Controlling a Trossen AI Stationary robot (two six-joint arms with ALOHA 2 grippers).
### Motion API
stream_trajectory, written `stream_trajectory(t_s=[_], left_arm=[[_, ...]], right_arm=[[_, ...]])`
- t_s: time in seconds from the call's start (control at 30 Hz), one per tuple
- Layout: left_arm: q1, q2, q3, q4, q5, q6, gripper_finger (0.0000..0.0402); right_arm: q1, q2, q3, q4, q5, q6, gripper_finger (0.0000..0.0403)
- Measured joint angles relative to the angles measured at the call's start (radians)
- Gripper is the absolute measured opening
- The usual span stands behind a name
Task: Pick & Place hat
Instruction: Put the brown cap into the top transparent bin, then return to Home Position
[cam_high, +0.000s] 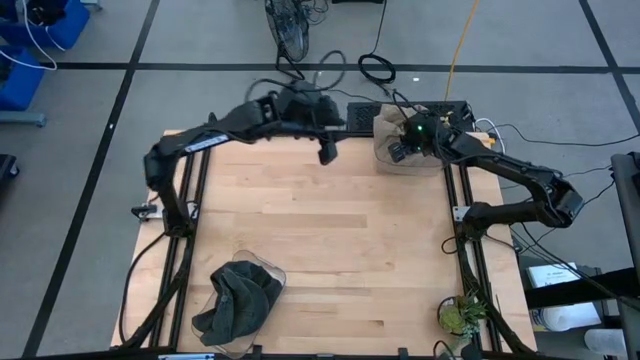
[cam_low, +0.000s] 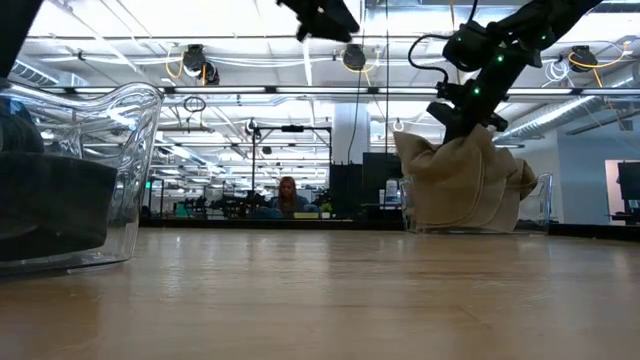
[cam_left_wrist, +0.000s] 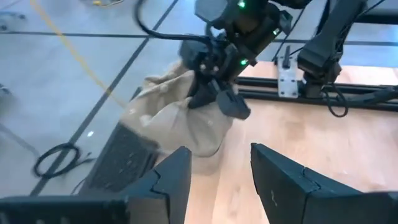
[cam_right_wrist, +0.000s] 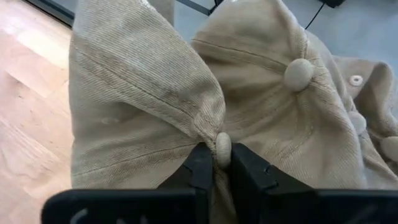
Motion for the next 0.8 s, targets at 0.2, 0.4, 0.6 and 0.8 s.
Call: stream_trajectory(t_s=[0.2,0.4,0.6,0.8], left_arm=[[-0.009,-0.111,0.000,-0.145,-0.084,-0.046,0.0170],[-0.016,-0.242,-0.117,-0.167,-0.112,-0.116,0.0170],[-0.036,-0.423,-0.466,0.025,-0.126,-0.221,0.0170],[-0.050,-0.634,-0.837,0.290,-0.129,-0.353,0.0170]], right_arm=[[-0.002,-0.025,0.000,0.004,0.000,-0.012,0.0070],[-0.002,-0.111,-0.001,0.003,0.000,-0.043,0.0141],[-0.002,-0.264,-0.001,0.001,0.000,-0.048,0.0220],[0.001,-0.430,-0.001,0.041,-0.095,-0.051,0.0269]])
